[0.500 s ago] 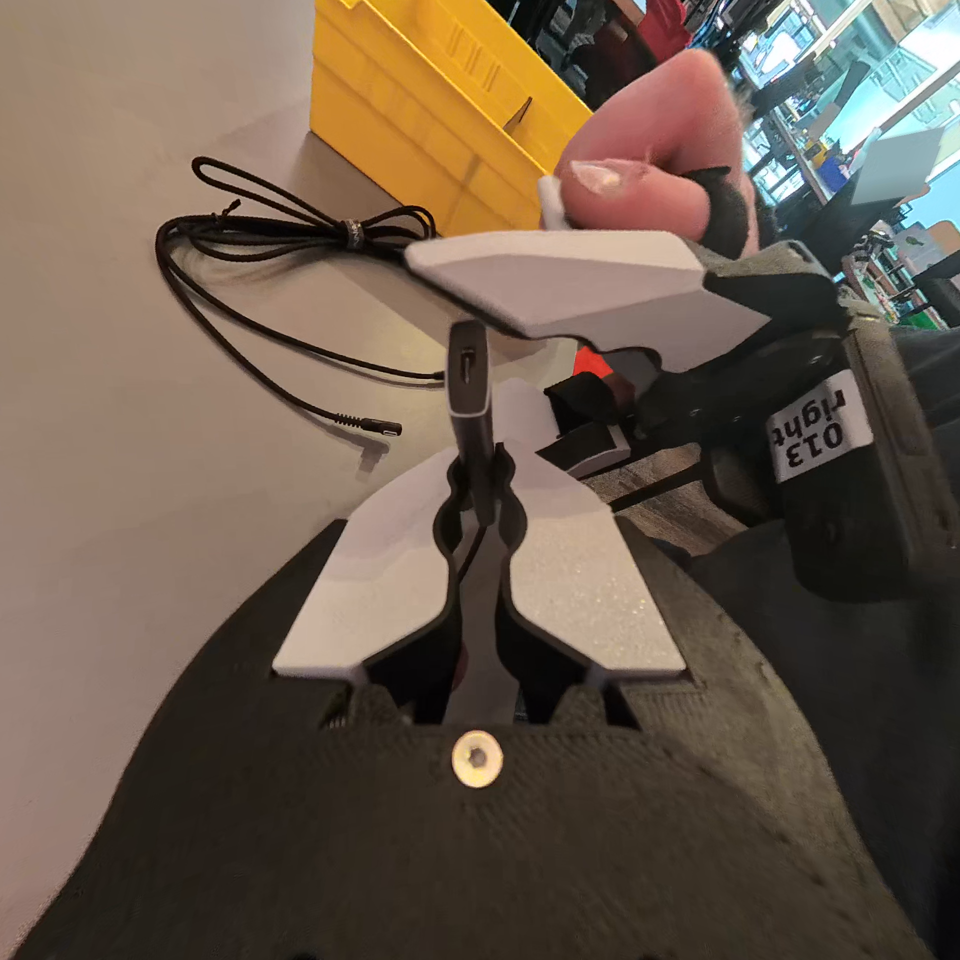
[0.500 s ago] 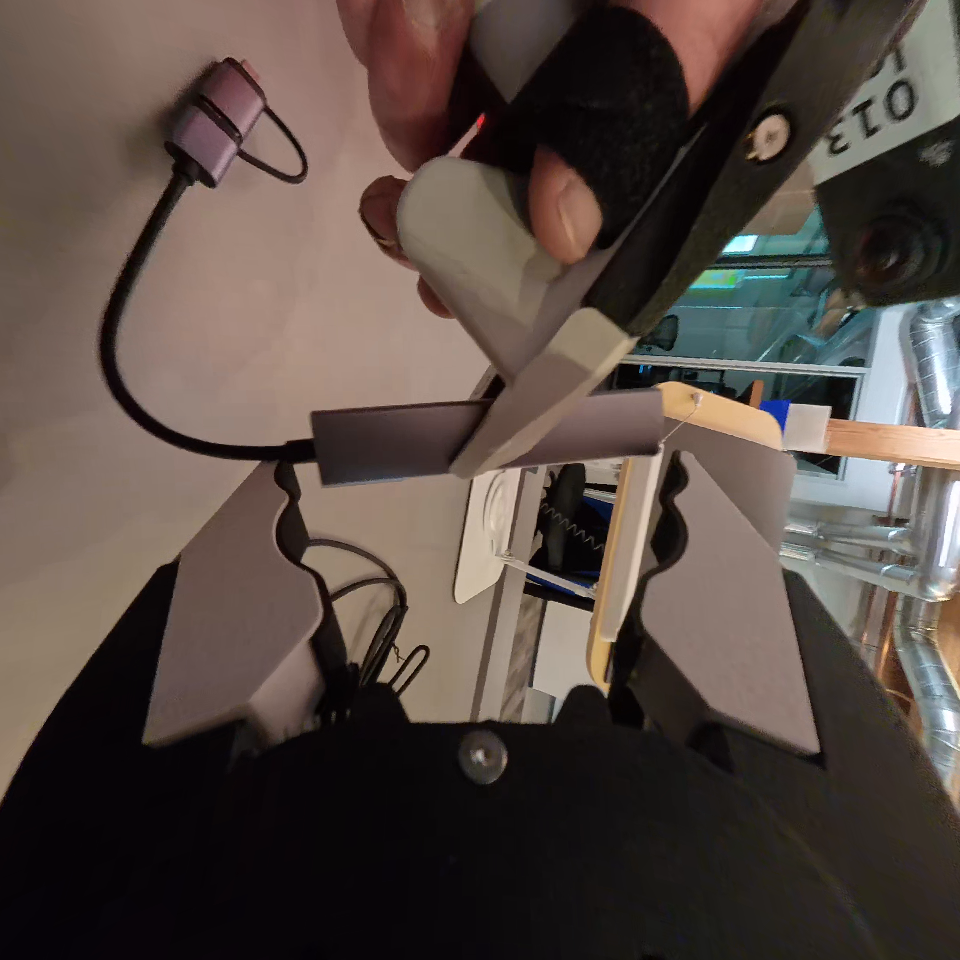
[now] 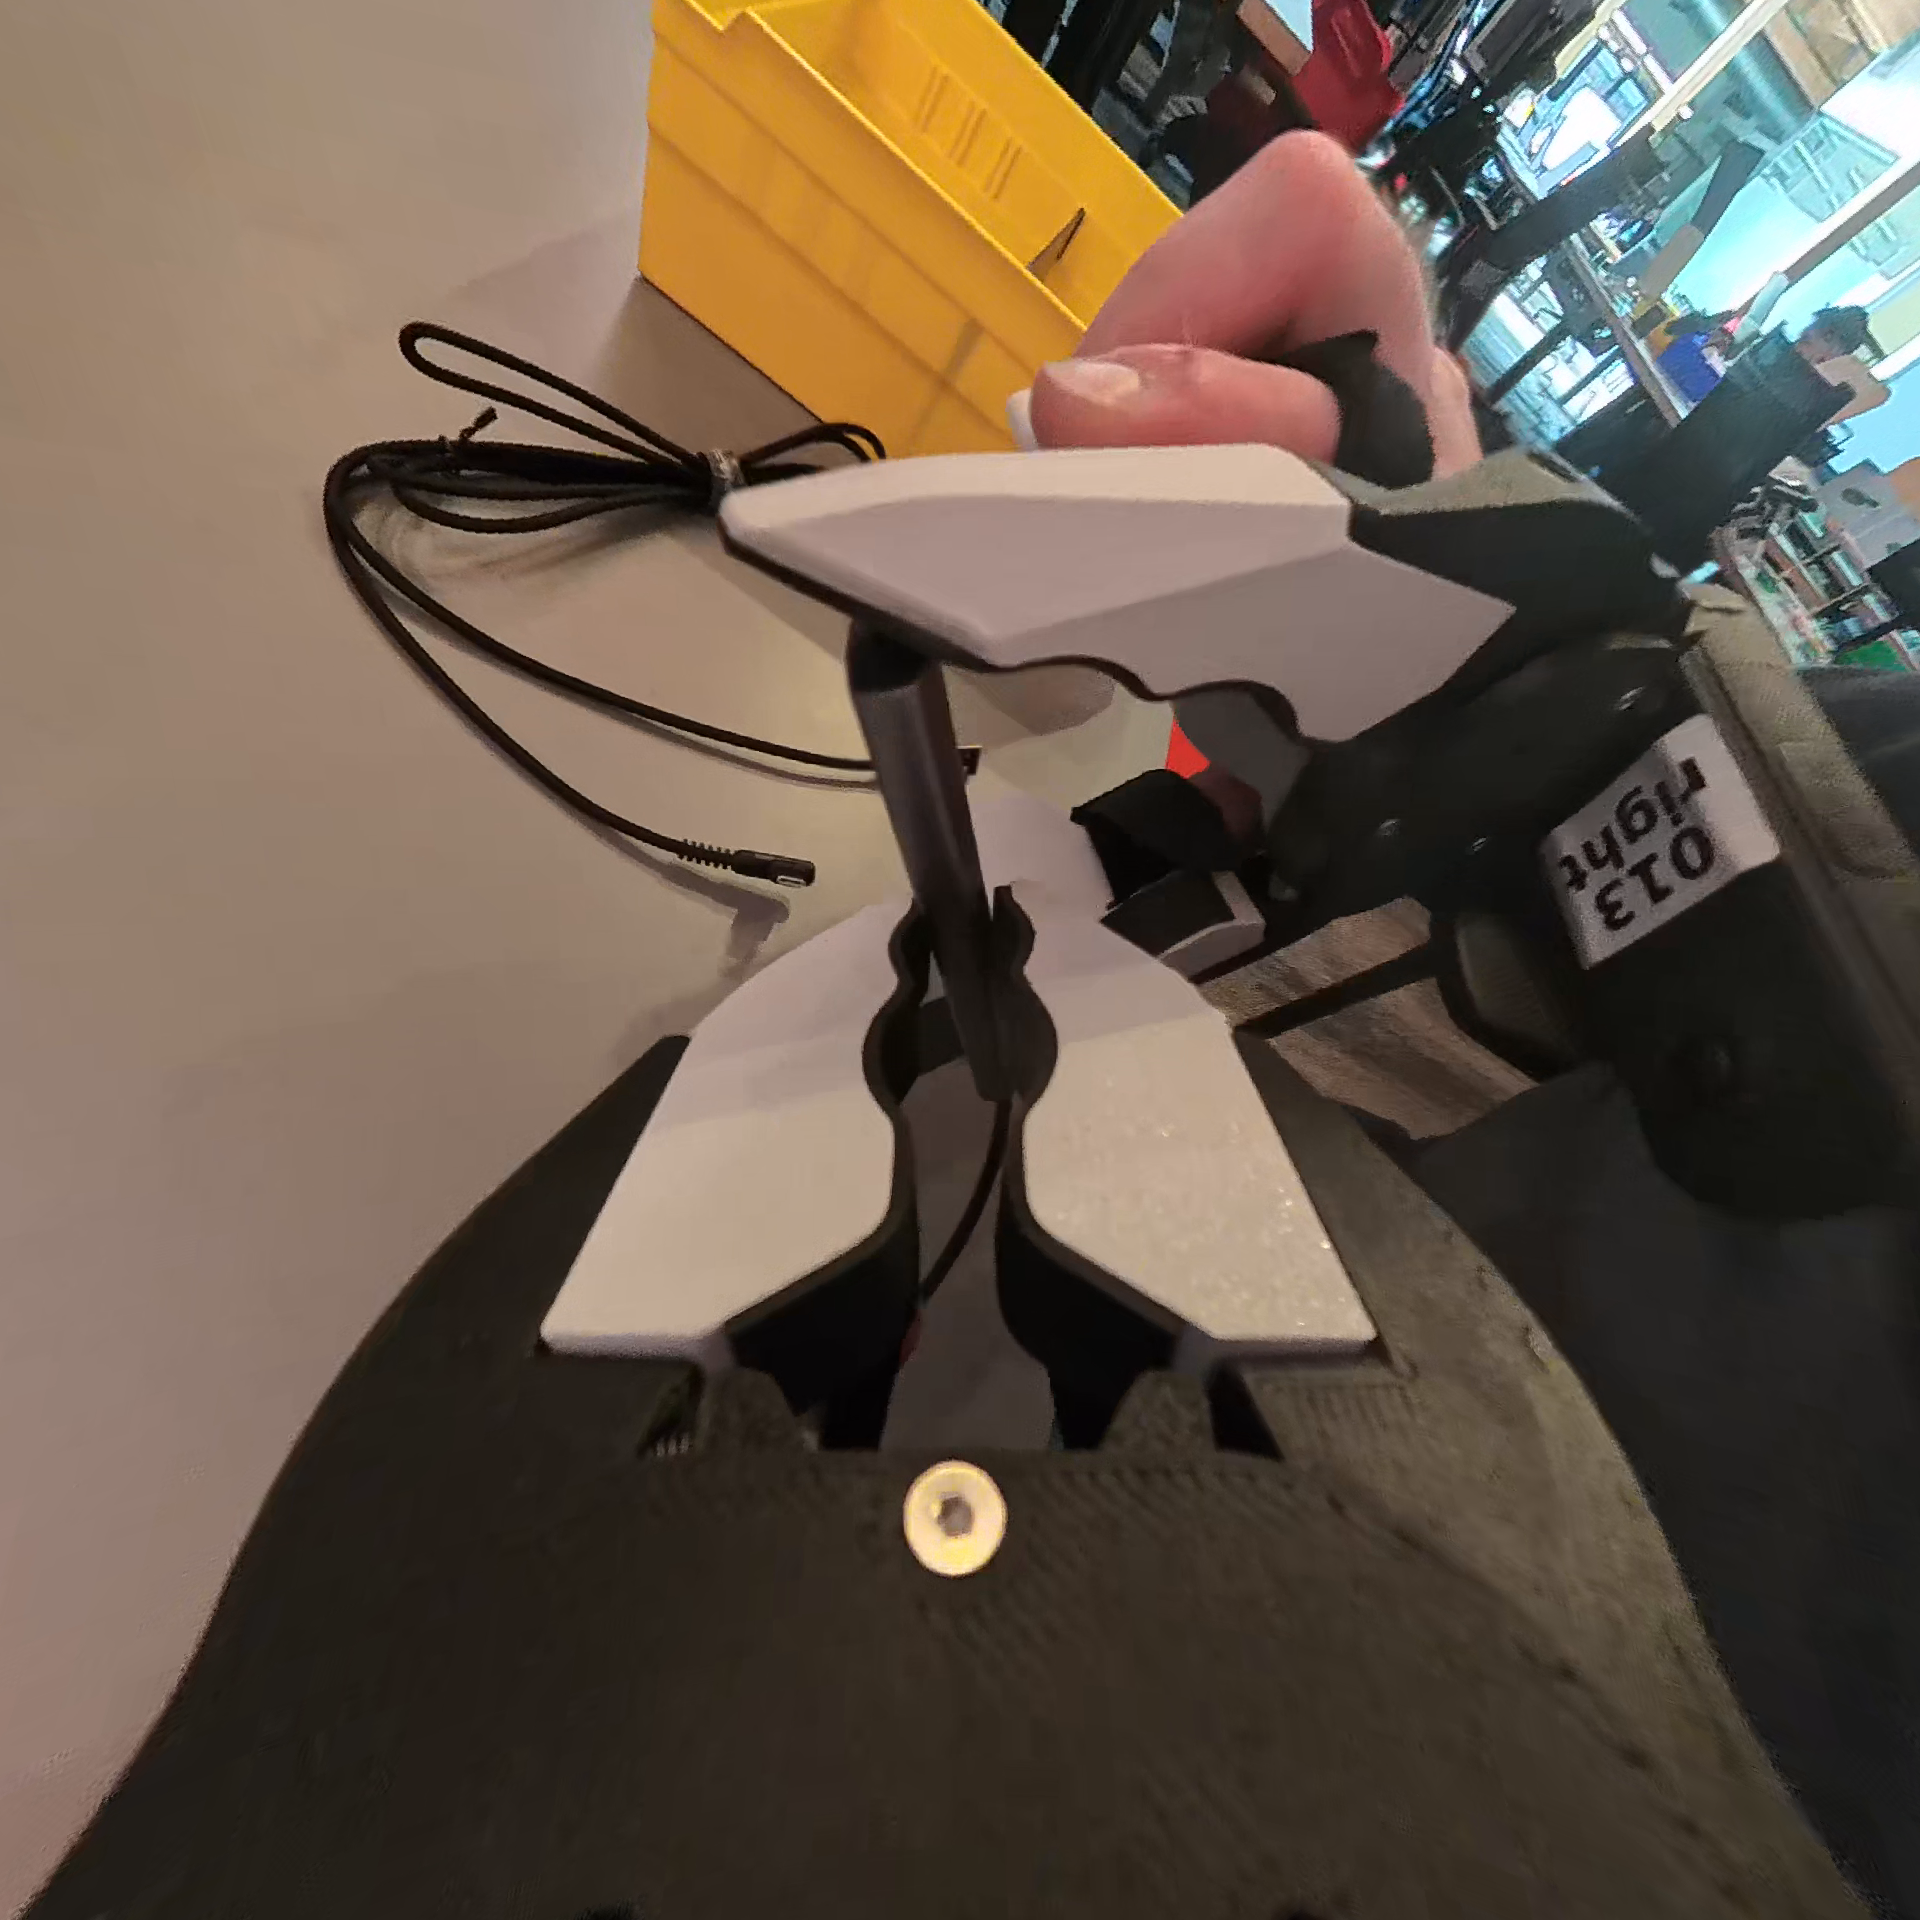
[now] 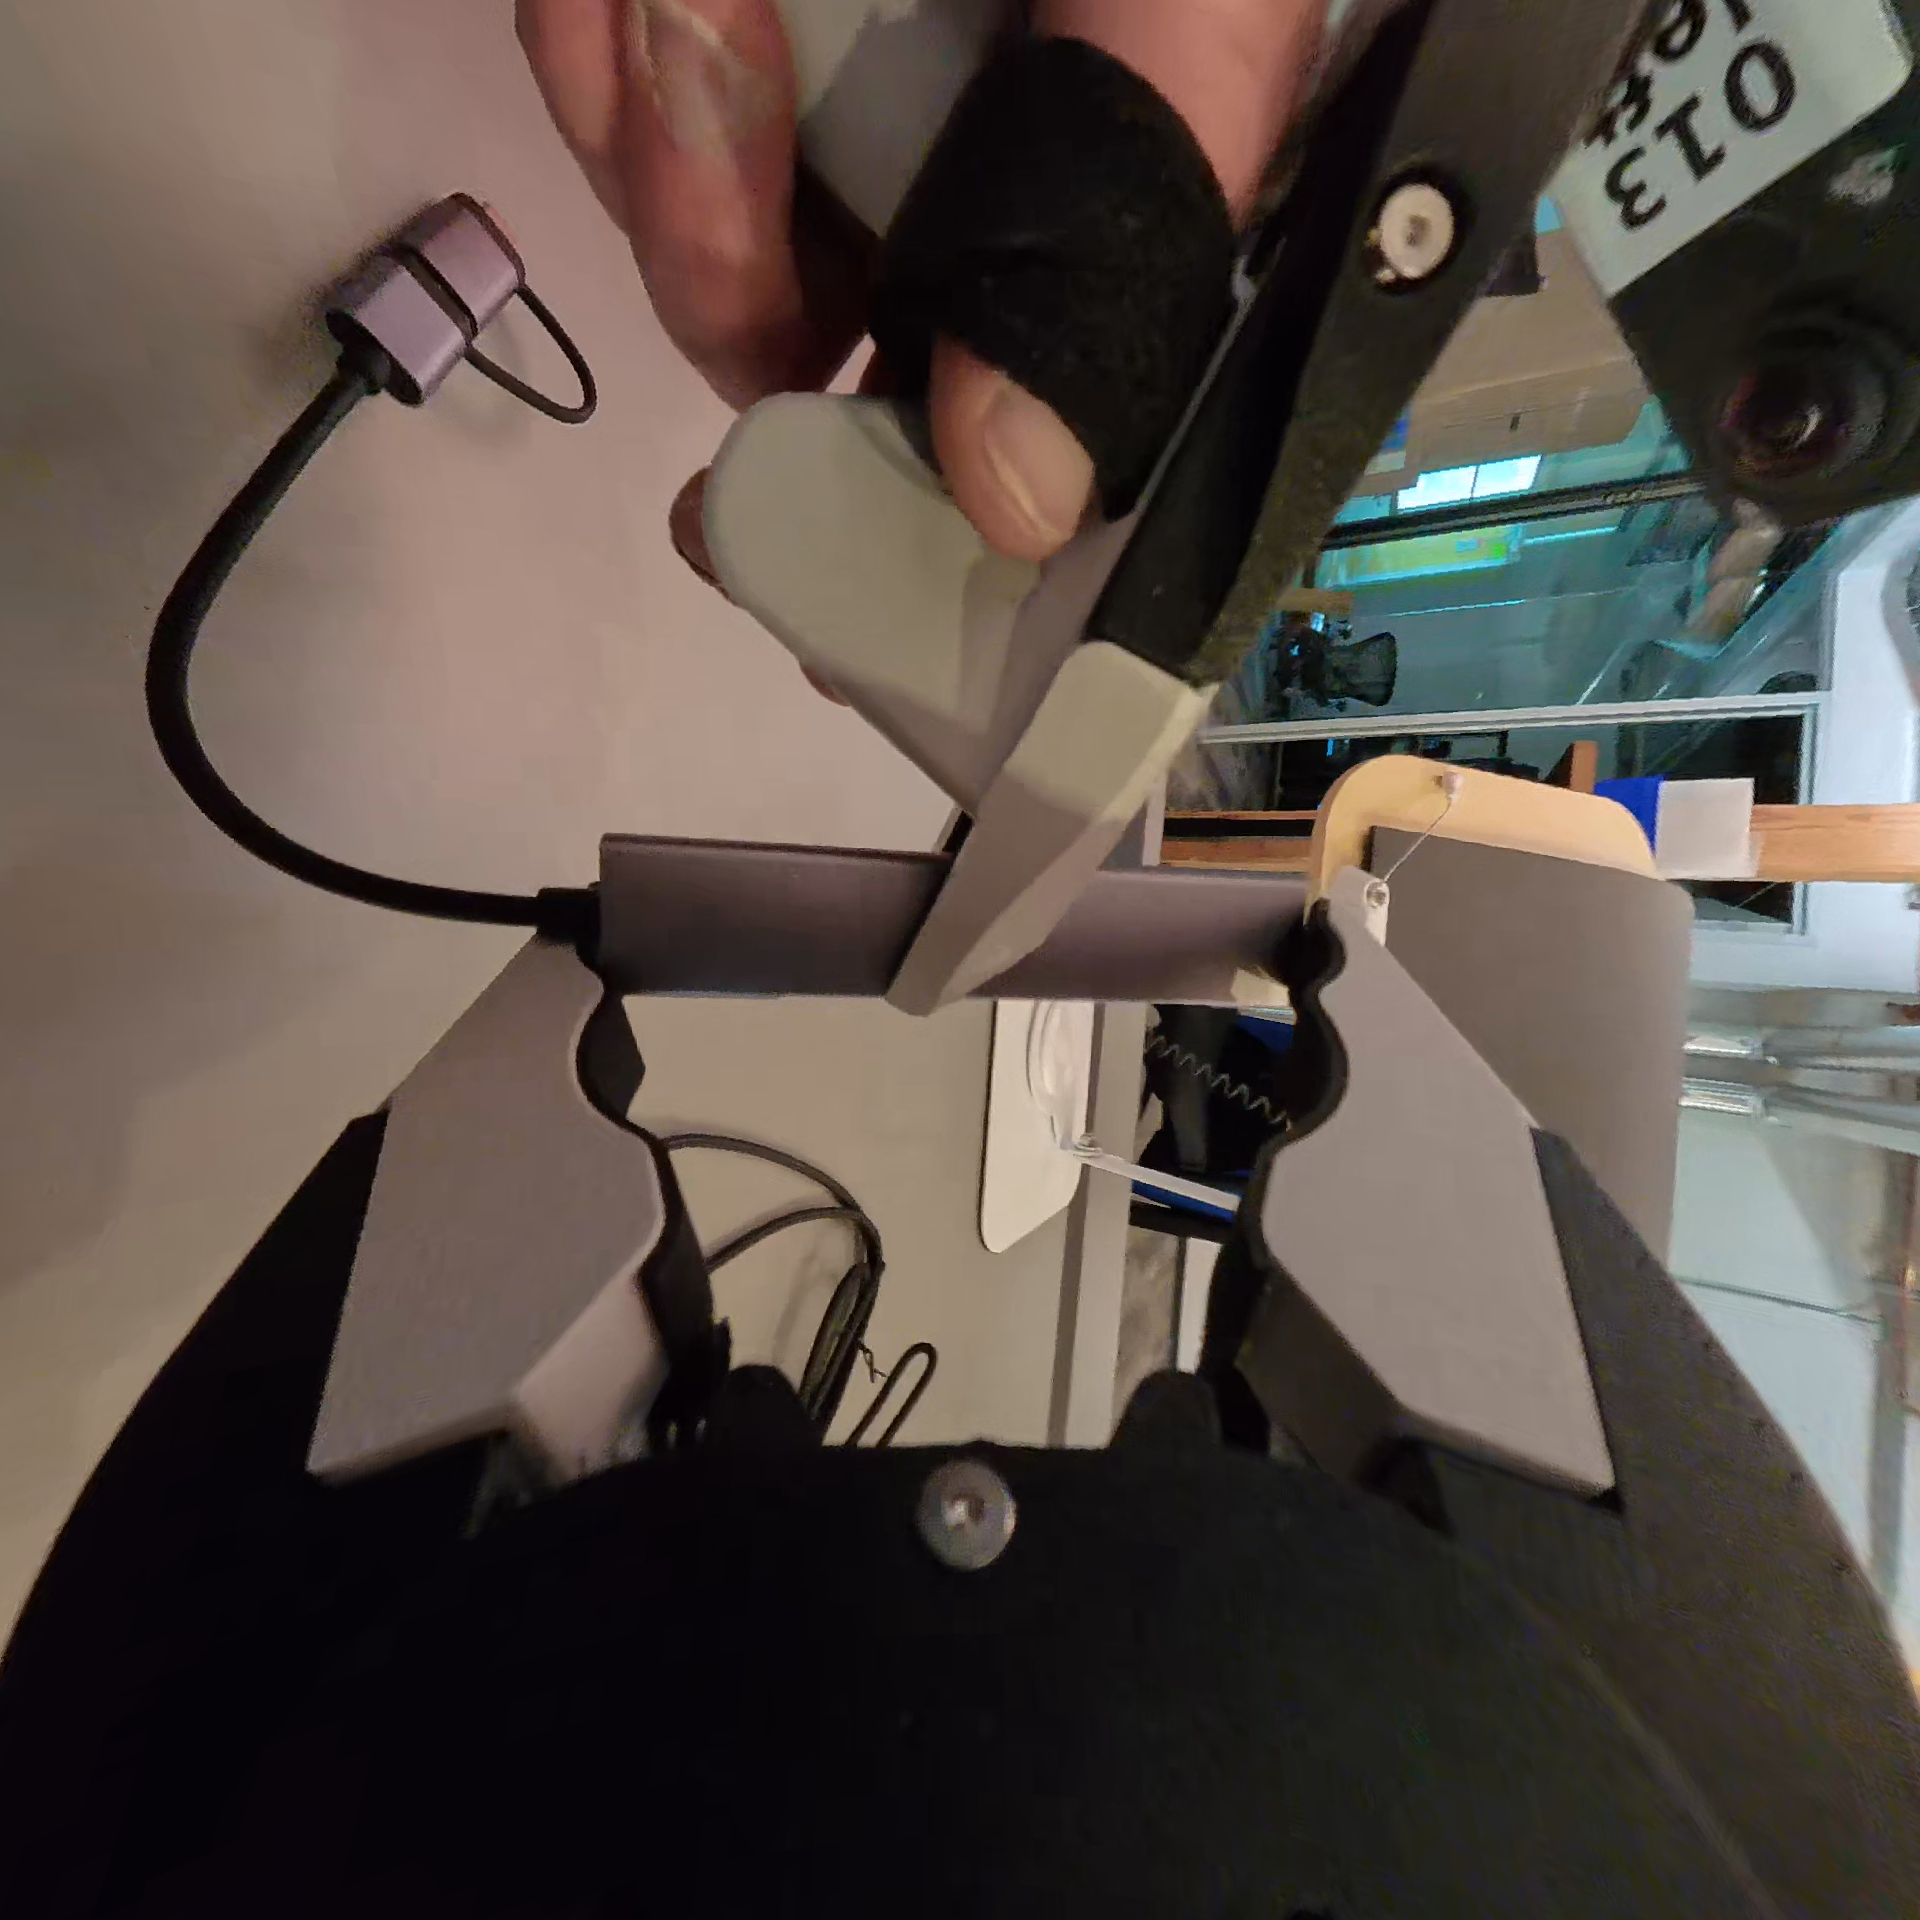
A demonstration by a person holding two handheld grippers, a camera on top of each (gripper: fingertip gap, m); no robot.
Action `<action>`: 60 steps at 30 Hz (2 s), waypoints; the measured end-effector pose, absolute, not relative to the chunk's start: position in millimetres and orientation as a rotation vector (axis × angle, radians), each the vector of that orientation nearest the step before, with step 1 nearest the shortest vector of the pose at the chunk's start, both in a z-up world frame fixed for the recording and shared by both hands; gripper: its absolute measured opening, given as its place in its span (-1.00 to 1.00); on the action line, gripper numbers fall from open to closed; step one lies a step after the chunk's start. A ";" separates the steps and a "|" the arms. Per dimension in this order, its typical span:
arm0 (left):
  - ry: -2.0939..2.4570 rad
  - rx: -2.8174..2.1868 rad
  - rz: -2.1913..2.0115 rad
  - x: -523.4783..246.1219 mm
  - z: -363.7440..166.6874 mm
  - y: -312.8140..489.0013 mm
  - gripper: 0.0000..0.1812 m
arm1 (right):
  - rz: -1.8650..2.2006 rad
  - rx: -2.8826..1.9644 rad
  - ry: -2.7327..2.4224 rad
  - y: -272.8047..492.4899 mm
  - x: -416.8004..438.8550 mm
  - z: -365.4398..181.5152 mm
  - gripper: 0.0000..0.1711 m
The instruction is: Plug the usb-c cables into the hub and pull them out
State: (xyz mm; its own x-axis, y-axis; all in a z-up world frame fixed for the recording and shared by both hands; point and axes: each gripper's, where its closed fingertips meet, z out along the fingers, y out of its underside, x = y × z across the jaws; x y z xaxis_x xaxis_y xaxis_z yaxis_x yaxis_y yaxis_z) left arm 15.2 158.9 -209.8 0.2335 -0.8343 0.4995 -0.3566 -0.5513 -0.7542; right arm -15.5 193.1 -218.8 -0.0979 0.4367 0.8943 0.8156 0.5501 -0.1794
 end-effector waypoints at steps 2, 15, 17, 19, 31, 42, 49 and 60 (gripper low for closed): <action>1.107 -1.988 -1.227 15.1 -209.2 161.3 -0.86 | -0.403 -1.079 -1.718 194.3 -14.7 -219.0 0.45; 1.099 -1.802 -1.006 18.6 -193.7 171.3 -0.66 | -0.392 -1.133 -1.541 205.5 -7.0 -204.4 0.45; 1.082 -1.752 -0.955 18.9 -186.0 174.9 -0.76 | -0.441 -1.084 -1.499 200.3 -11.4 -199.6 0.45; 1.080 -1.709 -0.943 19.4 -179.2 174.0 -0.83 | -0.500 -1.037 -1.447 196.4 -14.1 -193.0 0.45; 1.382 -1.680 -0.773 10.0 -180.4 159.5 -0.89 | -0.106 -1.083 -1.406 166.0 11.1 -163.8 -0.24; 1.708 -1.615 -0.531 10.8 -204.9 142.4 -0.89 | 0.444 -1.250 -1.579 137.8 -1.6 -169.6 -0.88; 1.552 -1.546 -0.446 12.0 -188.9 159.8 -0.85 | 0.627 -1.262 -1.358 148.4 3.1 -156.6 -0.93; 1.267 -1.558 -0.702 9.8 -148.9 149.0 -0.87 | 0.818 -1.253 -1.009 179.4 33.4 -132.5 -0.93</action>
State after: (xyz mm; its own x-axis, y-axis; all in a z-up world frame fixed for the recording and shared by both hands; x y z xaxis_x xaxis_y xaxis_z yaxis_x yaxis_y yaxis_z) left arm 9.8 149.0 -148.9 0.2917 -0.9468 -0.1362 -0.3862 0.0137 -0.9223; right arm 33.4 179.4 -132.5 0.3618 0.9191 0.1561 0.0367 0.1533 -0.9875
